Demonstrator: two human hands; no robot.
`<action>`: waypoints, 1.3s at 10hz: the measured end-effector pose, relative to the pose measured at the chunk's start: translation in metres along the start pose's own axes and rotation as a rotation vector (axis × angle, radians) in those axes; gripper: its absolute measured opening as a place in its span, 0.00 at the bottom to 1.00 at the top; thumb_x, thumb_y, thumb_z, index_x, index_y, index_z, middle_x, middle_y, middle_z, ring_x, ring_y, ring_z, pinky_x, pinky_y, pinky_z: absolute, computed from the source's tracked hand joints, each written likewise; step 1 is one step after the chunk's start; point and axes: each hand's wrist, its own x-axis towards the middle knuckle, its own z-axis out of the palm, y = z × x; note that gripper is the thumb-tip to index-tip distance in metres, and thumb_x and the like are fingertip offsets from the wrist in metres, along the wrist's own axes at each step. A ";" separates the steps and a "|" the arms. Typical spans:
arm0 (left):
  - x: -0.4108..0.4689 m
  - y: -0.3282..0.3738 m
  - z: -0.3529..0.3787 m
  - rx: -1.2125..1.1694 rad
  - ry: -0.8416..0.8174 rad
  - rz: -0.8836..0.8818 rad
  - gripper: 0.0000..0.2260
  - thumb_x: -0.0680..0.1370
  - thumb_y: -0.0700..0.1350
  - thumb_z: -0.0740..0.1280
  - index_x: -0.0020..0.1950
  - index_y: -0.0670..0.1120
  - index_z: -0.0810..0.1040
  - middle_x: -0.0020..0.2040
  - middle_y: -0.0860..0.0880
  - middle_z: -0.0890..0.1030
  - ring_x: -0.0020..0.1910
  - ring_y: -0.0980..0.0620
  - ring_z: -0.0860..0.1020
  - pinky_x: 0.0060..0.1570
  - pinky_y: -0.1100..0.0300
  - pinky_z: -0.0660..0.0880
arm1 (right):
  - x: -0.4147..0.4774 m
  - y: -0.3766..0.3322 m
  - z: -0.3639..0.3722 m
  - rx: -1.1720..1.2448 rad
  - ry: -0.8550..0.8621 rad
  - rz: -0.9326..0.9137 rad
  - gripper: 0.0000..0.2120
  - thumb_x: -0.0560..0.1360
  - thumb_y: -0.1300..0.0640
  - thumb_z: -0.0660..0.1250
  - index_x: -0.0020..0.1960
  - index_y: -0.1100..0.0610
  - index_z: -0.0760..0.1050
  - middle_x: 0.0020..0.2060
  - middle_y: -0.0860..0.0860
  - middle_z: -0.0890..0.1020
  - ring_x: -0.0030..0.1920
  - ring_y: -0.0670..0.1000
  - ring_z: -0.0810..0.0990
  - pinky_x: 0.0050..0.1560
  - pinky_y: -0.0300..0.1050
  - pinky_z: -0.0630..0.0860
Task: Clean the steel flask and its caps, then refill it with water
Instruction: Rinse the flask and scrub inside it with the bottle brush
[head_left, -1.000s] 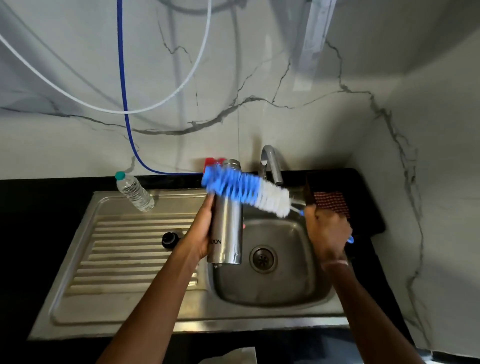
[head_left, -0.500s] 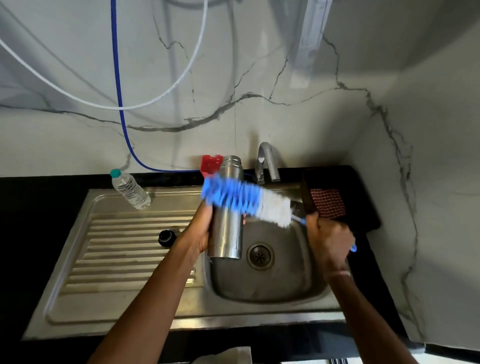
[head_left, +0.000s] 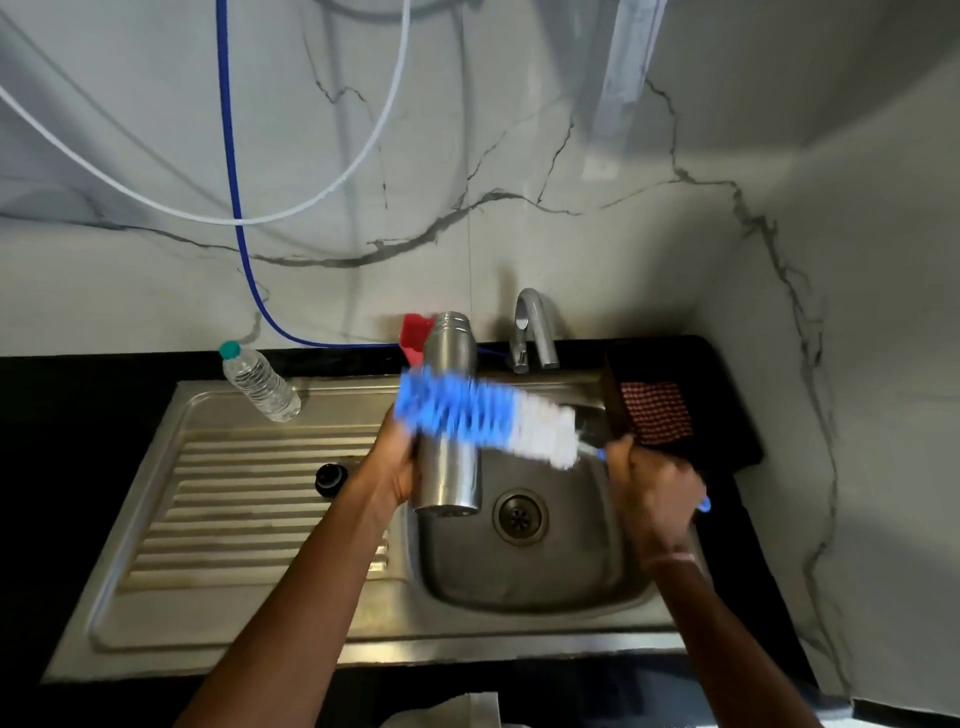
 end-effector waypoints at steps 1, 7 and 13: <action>-0.011 -0.003 0.025 -0.107 -0.116 -0.092 0.31 0.79 0.67 0.62 0.53 0.40 0.86 0.48 0.35 0.83 0.42 0.41 0.84 0.45 0.49 0.83 | 0.052 -0.021 0.009 -0.063 0.014 0.165 0.23 0.74 0.51 0.62 0.24 0.63 0.75 0.19 0.59 0.74 0.19 0.61 0.73 0.25 0.41 0.67; 0.007 -0.008 0.019 -0.033 -0.108 -0.091 0.33 0.76 0.71 0.64 0.58 0.41 0.82 0.46 0.37 0.83 0.41 0.41 0.83 0.43 0.51 0.82 | 0.059 -0.019 0.020 -0.024 -0.048 0.148 0.23 0.75 0.52 0.61 0.25 0.62 0.75 0.20 0.59 0.74 0.21 0.62 0.74 0.24 0.44 0.68; 0.008 0.004 0.007 -0.050 -0.129 0.021 0.35 0.73 0.69 0.67 0.62 0.38 0.79 0.47 0.41 0.86 0.39 0.47 0.85 0.40 0.54 0.83 | 0.061 -0.010 0.011 0.070 0.051 -0.025 0.23 0.77 0.55 0.63 0.23 0.60 0.72 0.19 0.58 0.73 0.19 0.60 0.71 0.23 0.44 0.64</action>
